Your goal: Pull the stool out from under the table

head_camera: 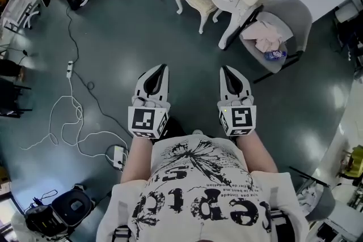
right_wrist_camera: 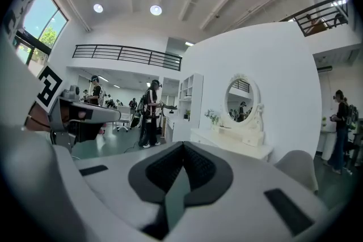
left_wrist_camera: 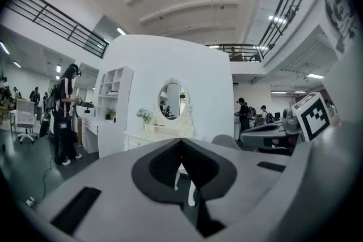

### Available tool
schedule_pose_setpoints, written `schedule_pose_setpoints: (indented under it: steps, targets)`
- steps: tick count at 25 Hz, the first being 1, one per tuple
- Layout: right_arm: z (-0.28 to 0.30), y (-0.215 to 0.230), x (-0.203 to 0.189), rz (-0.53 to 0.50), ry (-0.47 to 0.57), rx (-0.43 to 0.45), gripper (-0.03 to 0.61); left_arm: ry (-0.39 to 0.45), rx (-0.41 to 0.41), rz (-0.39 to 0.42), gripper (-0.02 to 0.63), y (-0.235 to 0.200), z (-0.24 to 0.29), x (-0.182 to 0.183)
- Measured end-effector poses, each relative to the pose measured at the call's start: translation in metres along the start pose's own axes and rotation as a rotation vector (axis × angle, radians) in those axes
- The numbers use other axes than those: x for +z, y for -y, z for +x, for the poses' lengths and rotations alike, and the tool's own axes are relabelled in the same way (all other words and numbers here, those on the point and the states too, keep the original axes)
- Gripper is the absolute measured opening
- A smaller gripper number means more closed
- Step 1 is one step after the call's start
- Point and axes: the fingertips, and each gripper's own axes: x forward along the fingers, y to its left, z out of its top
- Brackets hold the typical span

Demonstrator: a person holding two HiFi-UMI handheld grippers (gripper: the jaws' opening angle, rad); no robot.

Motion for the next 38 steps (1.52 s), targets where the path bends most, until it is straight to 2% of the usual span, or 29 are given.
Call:
schedule_pose_setpoints:
  steps: [5,12,18,26,32,38]
  targets:
    - [0.074,-0.027,0.006,-0.045,-0.017,-0.026,0.016,0.005,-0.014,-0.006,0.017,-0.073,0.031,-0.001]
    - [0.172,-0.048,0.029,0.017,-0.019,-0.072,0.017,-0.012,-0.058,0.018,0.017,-0.172,0.075,0.013]
    - [0.244,-0.041,0.02,0.037,-0.054,-0.086,0.016,-0.041,-0.039,-0.009,0.017,-0.231,0.117,-0.003]
    - [0.373,0.04,0.027,0.066,-0.041,-0.1,0.016,-0.062,-0.037,0.025,0.017,-0.285,0.256,0.006]
    - [0.447,0.111,0.032,0.091,-0.059,-0.121,0.017,-0.058,-0.062,0.039,0.017,-0.306,0.36,0.026]
    - [0.497,0.164,0.019,0.126,-0.116,-0.179,0.016,-0.109,-0.151,0.025,0.017,-0.307,0.451,0.018]
